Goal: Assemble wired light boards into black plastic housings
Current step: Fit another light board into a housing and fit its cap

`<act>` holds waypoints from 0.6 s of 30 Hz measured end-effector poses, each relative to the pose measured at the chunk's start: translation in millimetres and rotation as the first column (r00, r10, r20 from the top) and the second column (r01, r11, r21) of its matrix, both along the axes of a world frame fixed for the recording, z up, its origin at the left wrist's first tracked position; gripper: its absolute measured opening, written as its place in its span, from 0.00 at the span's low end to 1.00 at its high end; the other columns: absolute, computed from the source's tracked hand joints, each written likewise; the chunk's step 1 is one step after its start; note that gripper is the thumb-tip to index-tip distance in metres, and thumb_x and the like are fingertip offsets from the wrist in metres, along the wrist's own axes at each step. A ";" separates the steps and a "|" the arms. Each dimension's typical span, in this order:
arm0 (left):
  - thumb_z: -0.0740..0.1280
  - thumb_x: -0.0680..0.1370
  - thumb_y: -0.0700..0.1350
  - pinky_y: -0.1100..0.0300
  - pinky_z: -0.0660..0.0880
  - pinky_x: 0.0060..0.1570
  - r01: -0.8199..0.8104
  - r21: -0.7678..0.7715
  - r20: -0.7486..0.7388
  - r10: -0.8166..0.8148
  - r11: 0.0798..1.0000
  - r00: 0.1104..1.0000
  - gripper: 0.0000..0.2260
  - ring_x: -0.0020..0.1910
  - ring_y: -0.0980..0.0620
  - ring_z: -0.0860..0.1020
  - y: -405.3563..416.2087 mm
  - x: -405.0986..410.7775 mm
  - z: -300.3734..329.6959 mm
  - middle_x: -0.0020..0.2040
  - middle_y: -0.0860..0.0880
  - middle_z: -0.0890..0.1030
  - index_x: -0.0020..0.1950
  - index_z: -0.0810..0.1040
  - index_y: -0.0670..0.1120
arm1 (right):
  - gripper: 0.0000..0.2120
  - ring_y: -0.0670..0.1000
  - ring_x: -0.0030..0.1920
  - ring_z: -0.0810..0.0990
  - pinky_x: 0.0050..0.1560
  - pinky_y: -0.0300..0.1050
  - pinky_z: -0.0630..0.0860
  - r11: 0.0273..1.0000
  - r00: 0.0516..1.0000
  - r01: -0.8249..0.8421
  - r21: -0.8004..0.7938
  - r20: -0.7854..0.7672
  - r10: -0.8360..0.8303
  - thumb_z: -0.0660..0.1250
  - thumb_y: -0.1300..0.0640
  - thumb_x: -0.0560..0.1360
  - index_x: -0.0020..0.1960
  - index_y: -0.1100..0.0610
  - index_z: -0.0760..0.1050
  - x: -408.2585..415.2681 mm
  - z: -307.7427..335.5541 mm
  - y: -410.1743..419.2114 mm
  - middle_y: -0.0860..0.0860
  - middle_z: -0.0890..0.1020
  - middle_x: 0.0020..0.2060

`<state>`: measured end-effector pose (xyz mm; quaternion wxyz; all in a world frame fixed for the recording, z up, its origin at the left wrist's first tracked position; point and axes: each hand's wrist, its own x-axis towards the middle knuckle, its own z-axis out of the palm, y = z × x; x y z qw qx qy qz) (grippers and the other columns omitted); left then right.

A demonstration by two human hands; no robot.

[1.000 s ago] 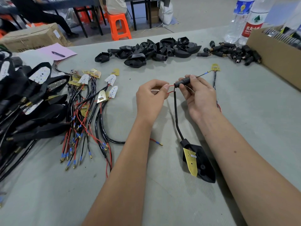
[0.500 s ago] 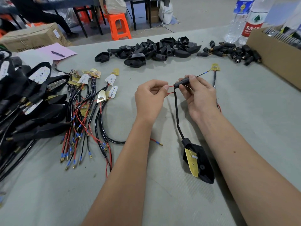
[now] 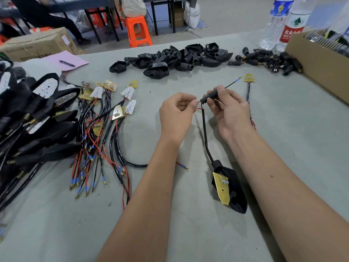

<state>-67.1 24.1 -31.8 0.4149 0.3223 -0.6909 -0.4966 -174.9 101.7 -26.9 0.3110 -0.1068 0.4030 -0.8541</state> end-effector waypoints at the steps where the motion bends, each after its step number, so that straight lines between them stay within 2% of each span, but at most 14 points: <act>1: 0.71 0.78 0.36 0.59 0.82 0.46 0.002 0.046 -0.023 0.000 0.999 1.000 0.03 0.40 0.50 0.85 -1.0 0.1 -1.0 0.41 0.46 0.86 0.47 0.85 0.43 | 0.08 0.56 0.42 0.85 0.42 0.40 0.82 1.000 1.000 0.002 -0.011 0.010 -0.002 0.69 0.63 0.81 0.43 0.62 0.79 -0.4 -0.3 0.1 0.56 0.85 0.38; 4: 0.70 0.80 0.35 0.57 0.82 0.45 0.045 0.159 -0.079 -0.033 0.986 0.996 0.04 0.39 0.48 0.86 -2.6 0.5 -2.4 0.41 0.42 0.86 0.48 0.84 0.40 | 0.08 0.55 0.43 0.86 0.43 0.39 0.82 0.999 1.000 0.004 -0.035 0.027 -0.003 0.69 0.63 0.81 0.43 0.62 0.79 -1.3 -1.8 -0.5 0.56 0.85 0.38; 6: 0.70 0.79 0.34 0.59 0.81 0.43 0.052 0.173 -0.097 -0.036 0.984 0.995 0.03 0.38 0.50 0.85 -2.4 0.9 -2.1 0.41 0.42 0.86 0.48 0.84 0.38 | 0.08 0.55 0.43 0.86 0.43 0.39 0.82 0.999 1.000 -0.002 -0.032 0.017 0.002 0.69 0.62 0.81 0.44 0.63 0.79 -1.6 -2.6 -1.0 0.56 0.85 0.38; 9: 0.71 0.78 0.34 0.62 0.79 0.40 -0.004 0.065 -0.050 0.007 0.998 0.999 0.06 0.35 0.53 0.83 -4.0 1.5 -1.5 0.38 0.46 0.84 0.45 0.84 0.43 | 0.07 0.55 0.42 0.85 0.43 0.39 0.82 1.000 1.000 -0.023 -0.005 -0.011 0.023 0.69 0.62 0.81 0.44 0.63 0.79 -1.1 -3.0 -1.7 0.56 0.85 0.38; 12: 0.72 0.77 0.34 0.59 0.79 0.42 -0.012 -0.117 0.052 0.018 0.993 0.998 0.08 0.37 0.49 0.82 -2.7 0.8 -0.3 0.36 0.49 0.83 0.43 0.84 0.46 | 0.07 0.56 0.42 0.84 0.44 0.39 0.82 0.999 0.998 -0.040 0.029 -0.052 0.042 0.69 0.63 0.81 0.44 0.63 0.78 -0.8 -2.7 -1.8 0.57 0.84 0.40; 14: 0.72 0.76 0.34 0.59 0.79 0.41 -0.003 -0.178 0.080 0.018 0.984 0.997 0.07 0.37 0.47 0.81 -0.6 0.3 0.5 0.35 0.50 0.83 0.42 0.85 0.45 | 0.07 0.56 0.43 0.84 0.44 0.39 0.82 0.998 0.997 -0.044 0.042 -0.064 0.046 0.69 0.63 0.81 0.45 0.63 0.77 -0.6 -2.7 -1.7 0.58 0.83 0.40; 16: 0.73 0.76 0.34 0.58 0.80 0.42 -0.006 -0.166 0.069 0.018 0.986 0.997 0.06 0.37 0.48 0.82 0.2 -0.1 0.9 0.35 0.49 0.84 0.43 0.85 0.44 | 0.07 0.55 0.43 0.84 0.44 0.39 0.82 0.999 0.998 -0.040 0.034 -0.048 0.042 0.69 0.63 0.81 0.44 0.63 0.77 -0.8 -2.7 -1.2 0.57 0.84 0.39; 18: 0.73 0.76 0.35 0.58 0.81 0.43 -0.003 -0.060 0.016 0.004 0.998 1.000 0.05 0.36 0.50 0.84 0.1 -0.6 0.0 0.36 0.48 0.85 0.44 0.85 0.43 | 0.08 0.55 0.43 0.85 0.43 0.39 0.82 1.000 1.000 -0.031 -0.001 -0.003 0.031 0.68 0.63 0.81 0.43 0.63 0.78 -1.3 -1.7 -0.7 0.56 0.84 0.39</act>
